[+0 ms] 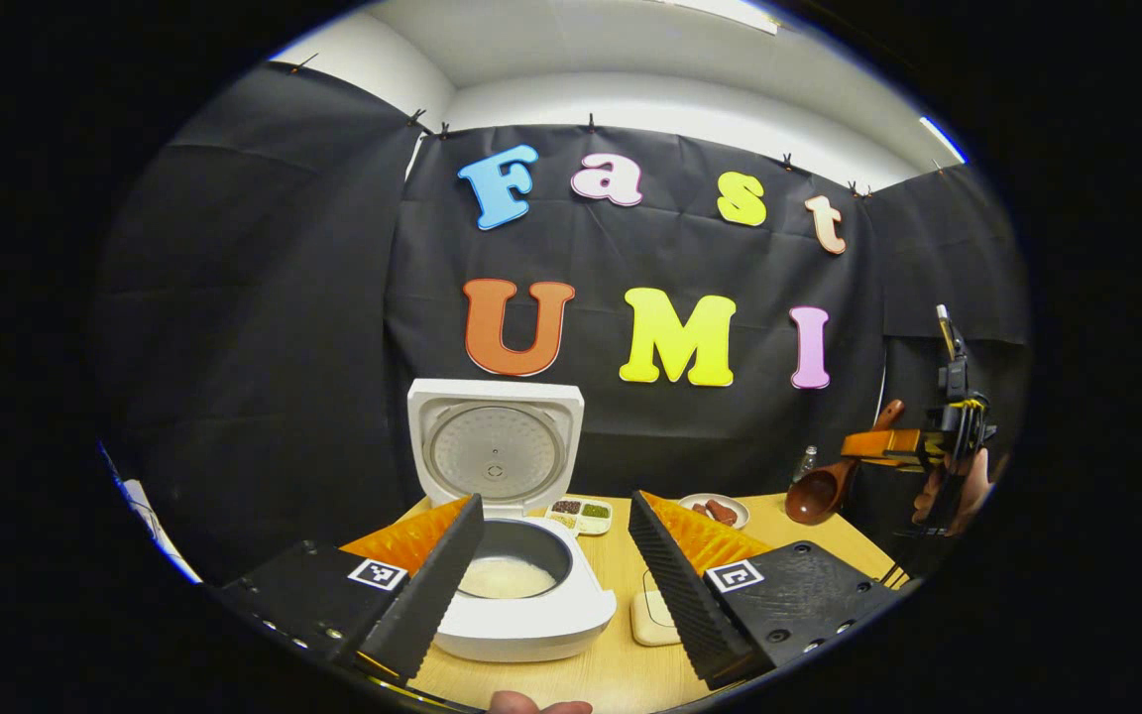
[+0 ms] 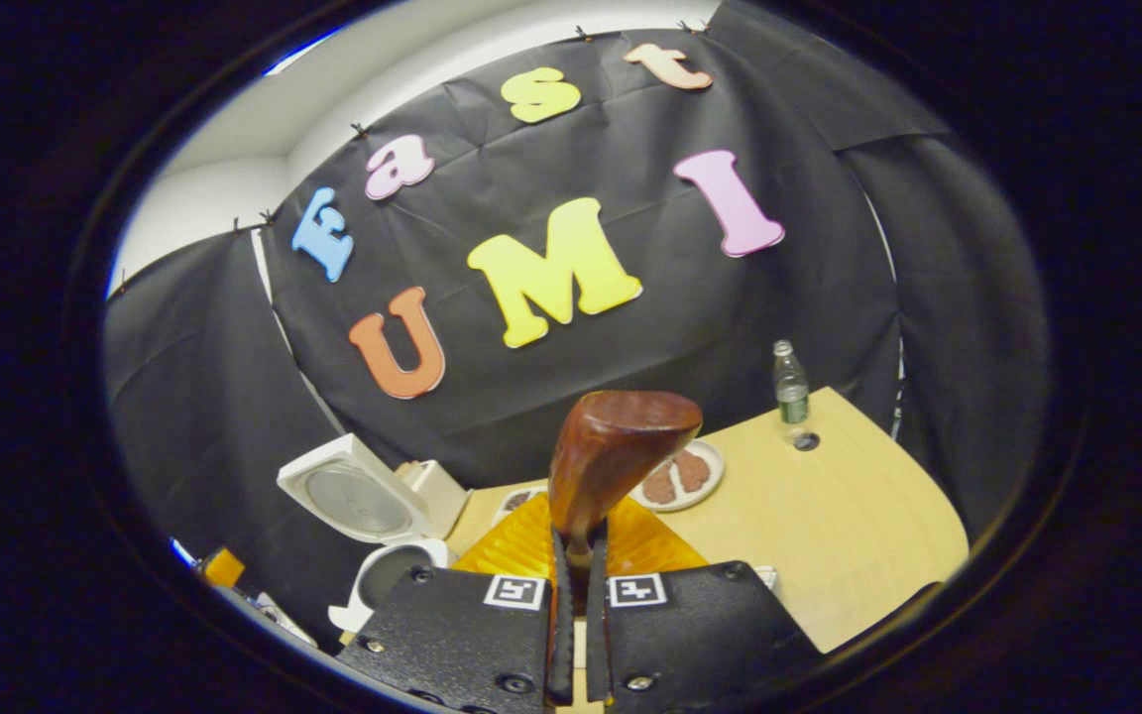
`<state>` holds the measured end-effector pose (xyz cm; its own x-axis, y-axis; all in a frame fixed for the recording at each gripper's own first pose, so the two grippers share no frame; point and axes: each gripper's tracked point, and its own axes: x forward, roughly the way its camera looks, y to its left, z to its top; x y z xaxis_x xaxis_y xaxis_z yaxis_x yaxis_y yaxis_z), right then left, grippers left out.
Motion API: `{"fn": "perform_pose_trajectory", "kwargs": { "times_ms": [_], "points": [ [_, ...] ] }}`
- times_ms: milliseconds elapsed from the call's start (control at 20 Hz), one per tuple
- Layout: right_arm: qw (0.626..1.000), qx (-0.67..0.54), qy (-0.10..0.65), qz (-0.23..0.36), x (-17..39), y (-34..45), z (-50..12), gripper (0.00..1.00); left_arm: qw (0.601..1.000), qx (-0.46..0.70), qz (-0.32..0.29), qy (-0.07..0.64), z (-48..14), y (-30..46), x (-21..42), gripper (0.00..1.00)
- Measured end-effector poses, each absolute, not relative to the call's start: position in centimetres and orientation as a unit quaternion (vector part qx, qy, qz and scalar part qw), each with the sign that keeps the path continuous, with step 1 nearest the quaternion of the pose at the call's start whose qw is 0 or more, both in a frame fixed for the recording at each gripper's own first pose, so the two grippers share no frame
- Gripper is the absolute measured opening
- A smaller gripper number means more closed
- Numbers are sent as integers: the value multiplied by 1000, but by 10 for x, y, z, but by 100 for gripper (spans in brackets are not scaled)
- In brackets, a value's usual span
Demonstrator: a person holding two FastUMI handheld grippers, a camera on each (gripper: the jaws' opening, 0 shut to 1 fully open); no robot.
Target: Close the left gripper, press the button to open the rice cooker; take a wooden spoon from the chopstick holder with the right hand, scoop a spoonful of rice and pour it into the rice cooker, then put the wooden spoon back into the chopstick holder.
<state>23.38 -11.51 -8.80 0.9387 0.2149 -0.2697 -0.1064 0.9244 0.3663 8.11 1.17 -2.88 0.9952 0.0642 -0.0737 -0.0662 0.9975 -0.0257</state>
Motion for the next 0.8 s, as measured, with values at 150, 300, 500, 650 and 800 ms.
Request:
{"fn": "perform_pose_trajectory", "kwargs": {
  "times_ms": [150,300,500,650,800],
  "points": [
    [971,164,167,46,232,-164,-115,10,999,-14,30,37,-24,-1,88,94],
    [969,163,186,20,236,-193,-147,10,999,-8,28,40,-21,-16,98,94],
    [963,170,209,11,244,-203,-187,10,999,-7,23,43,-16,-35,106,94],
    [959,166,228,11,252,-206,-219,10,999,-3,25,46,-14,-41,109,94],
    [958,153,241,14,257,-204,-247,10,998,5,31,51,-15,-43,111,94]
  ]
}}
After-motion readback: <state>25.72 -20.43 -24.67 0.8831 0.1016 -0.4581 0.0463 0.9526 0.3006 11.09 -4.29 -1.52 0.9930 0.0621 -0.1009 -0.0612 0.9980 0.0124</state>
